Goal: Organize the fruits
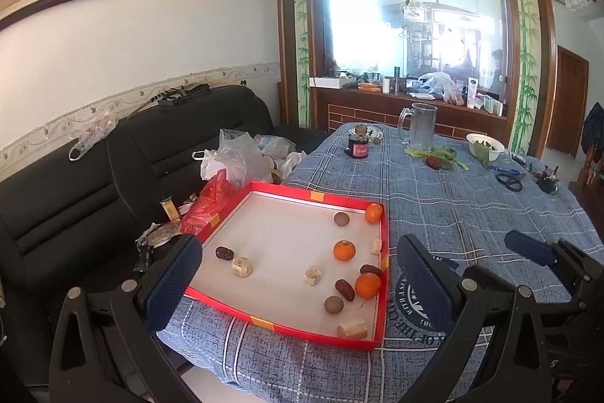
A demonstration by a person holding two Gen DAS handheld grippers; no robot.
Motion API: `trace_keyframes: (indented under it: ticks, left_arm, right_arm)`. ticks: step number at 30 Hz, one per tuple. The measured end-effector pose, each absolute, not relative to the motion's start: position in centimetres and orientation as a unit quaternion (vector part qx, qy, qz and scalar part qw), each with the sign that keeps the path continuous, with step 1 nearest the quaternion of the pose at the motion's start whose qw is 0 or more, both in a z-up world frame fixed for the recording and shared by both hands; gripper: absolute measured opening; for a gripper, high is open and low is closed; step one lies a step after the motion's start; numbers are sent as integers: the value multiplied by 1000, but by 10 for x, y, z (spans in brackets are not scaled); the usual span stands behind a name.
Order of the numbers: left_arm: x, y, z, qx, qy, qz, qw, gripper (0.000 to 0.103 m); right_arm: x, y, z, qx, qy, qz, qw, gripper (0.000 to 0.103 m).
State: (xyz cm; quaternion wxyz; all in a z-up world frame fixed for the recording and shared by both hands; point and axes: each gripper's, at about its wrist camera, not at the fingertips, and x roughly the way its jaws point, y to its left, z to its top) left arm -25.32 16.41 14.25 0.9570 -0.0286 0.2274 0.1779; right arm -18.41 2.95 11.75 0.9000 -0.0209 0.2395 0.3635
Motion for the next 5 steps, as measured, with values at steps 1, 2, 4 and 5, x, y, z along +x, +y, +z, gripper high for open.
trace_keyframes:
  ticks: [1,2,4,5]
  left_arm:
    - [-253,166,143,-35,226,174,958,103]
    - [-251,166,142,-39,224,173,958,103]
    - [-248,165,142,-40,223,170,959,103]
    - [-245,163,141,-38,225,167,959,103]
  right_arm:
    - [-184,30,117,-22,240,364,900,80]
    - [-183,31,117,-23,240,364,900,80]
    - [-181,31,116,-25,239,360,901,80]
    - [-179,30,116,-25,238,356,903,80]
